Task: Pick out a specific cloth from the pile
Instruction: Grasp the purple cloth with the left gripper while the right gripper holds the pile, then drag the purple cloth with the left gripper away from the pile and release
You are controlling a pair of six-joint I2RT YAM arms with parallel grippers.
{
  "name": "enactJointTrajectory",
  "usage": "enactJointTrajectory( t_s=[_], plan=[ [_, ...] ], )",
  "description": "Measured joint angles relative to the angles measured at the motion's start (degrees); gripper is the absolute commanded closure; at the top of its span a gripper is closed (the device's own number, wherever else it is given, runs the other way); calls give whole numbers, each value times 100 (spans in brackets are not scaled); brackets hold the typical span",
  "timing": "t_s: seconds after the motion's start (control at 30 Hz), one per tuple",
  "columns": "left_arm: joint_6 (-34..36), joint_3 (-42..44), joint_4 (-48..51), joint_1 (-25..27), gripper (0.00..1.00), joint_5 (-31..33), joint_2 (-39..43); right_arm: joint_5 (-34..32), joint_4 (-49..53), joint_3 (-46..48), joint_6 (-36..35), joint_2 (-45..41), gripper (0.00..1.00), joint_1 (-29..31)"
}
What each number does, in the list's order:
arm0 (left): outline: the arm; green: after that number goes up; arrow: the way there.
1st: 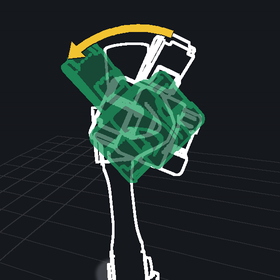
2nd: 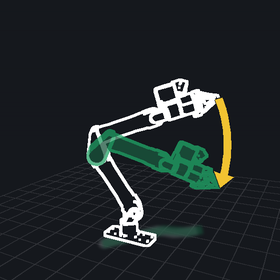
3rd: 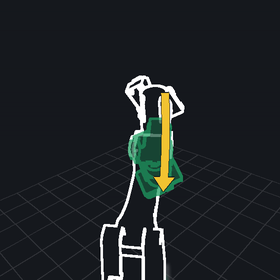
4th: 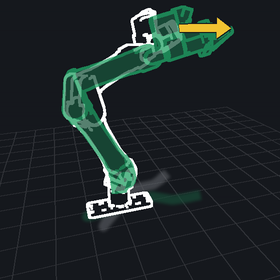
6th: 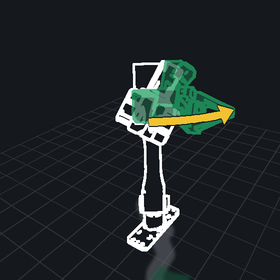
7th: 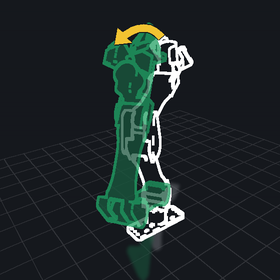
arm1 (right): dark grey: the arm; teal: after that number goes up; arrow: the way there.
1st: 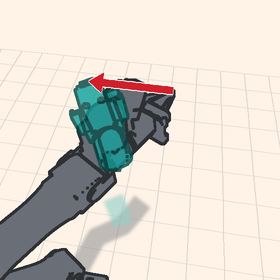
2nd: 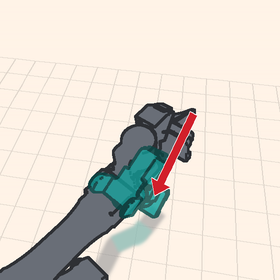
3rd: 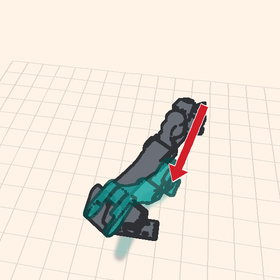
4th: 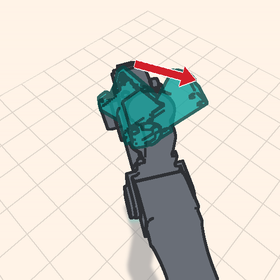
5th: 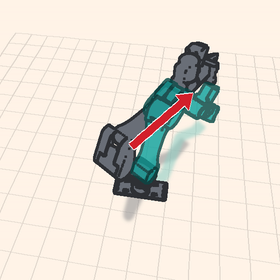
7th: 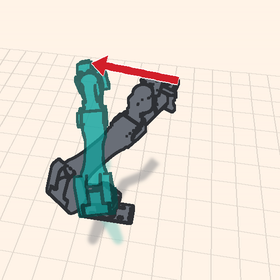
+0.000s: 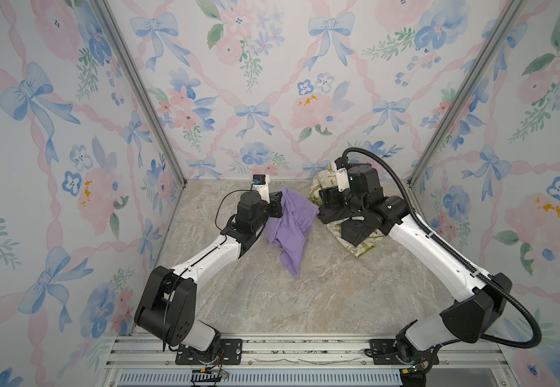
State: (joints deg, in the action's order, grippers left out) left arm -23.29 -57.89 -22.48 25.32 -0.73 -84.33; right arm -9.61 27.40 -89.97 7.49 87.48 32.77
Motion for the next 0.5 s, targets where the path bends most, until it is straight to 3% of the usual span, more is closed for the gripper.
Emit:
enactJointTrajectory(
  t_s=[0.5],
  plan=[
    [564,-664,289,-599,100,1513,581,151,-20,0,-2,0,12,-59]
  ],
)
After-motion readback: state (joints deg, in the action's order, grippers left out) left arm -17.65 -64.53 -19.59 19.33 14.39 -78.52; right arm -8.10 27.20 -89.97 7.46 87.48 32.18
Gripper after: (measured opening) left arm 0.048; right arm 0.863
